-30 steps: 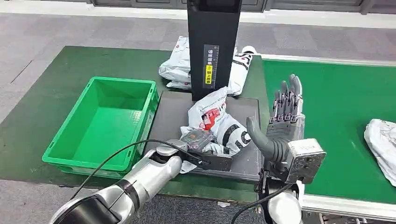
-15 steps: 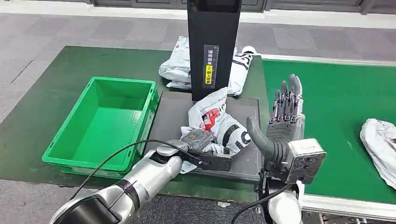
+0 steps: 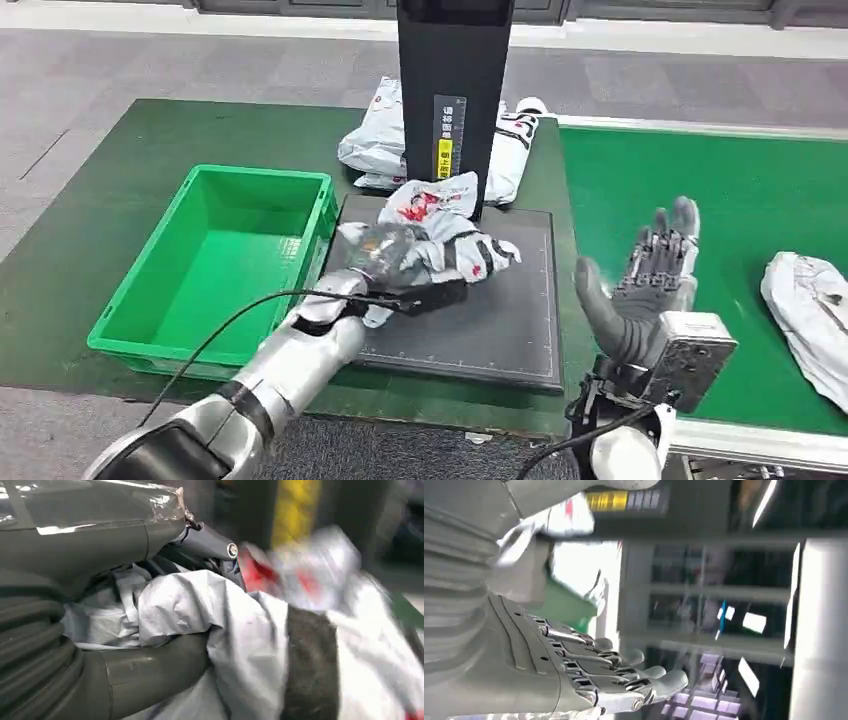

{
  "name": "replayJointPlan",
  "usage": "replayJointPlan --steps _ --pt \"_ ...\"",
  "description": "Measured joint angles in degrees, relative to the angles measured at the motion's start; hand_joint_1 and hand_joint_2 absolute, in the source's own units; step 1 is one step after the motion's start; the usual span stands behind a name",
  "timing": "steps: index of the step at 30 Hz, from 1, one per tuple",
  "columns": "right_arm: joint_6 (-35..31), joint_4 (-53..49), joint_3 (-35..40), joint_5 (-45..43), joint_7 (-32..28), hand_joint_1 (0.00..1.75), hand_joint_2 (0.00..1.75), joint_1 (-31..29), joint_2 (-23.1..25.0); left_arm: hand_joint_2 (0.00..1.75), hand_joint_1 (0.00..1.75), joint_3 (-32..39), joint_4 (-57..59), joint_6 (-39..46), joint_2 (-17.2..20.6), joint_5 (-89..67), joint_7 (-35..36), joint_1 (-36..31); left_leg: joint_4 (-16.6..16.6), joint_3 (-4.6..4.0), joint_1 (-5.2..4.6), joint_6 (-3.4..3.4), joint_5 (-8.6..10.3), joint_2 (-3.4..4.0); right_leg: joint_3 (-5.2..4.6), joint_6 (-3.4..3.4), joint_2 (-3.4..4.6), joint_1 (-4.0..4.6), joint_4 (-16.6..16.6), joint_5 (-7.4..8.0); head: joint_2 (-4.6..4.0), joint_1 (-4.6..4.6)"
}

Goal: Moved the parcel from conveyor to table for the left to box.

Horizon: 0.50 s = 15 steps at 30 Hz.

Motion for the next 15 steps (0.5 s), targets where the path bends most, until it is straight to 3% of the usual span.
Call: replayJointPlan --steps 6,8,15 --pt "3.13 -0.72 -2.38 5.51 5.12 0.0 1.75 3.33 -0.11 1.75 1.75 10.19 -23.68 4.67 4.94 -12.2 8.74 8.66 -0.04 -0.04 0.04 -0.18 -0.13 0.13 -0.11 -0.14 0.15 0.04 0.04 -0.14 0.0 0.0" --pt "3.37 -1.05 -2.47 6.71 5.27 0.0 1.75 4.59 -0.09 1.75 1.75 13.55 -29.93 4.3 6.03 -13.2 8.74 11.7 -0.04 -0.06 0.06 -0.17 -0.16 0.09 -0.15 -0.17 0.1 0.07 0.04 -0.2 0.02 0.0" --pt "4.3 -2.12 -2.66 7.85 6.19 0.0 1.75 5.82 -0.09 1.75 1.75 18.55 -39.32 3.65 6.68 -16.6 9.04 16.19 -0.03 -0.11 0.08 -0.2 -0.21 0.08 -0.16 -0.15 0.08 0.08 0.04 -0.24 0.0 0.0"
